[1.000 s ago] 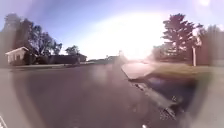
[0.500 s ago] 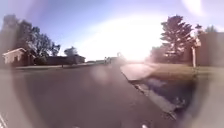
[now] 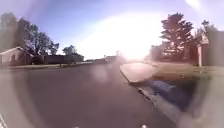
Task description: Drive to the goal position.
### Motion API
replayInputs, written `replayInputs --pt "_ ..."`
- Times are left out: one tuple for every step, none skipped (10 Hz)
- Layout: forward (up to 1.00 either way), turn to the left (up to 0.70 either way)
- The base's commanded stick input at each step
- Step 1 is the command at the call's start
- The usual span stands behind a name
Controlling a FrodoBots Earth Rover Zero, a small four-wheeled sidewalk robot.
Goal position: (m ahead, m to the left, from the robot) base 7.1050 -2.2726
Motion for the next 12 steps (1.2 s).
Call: replayInputs --pt "1.00 0.03" --pt "1.00 0.03" --pt "1.00 0.03" --pt "1.00 0.03" --pt "1.00 0.03" --pt "1.00 0.03" --pt "1.00 0.03" --pt "1.00 0.03" --pt "1.00 0.03" --pt "1.00 0.03" --pt "1.00 0.03" --pt "1.00 0.03"
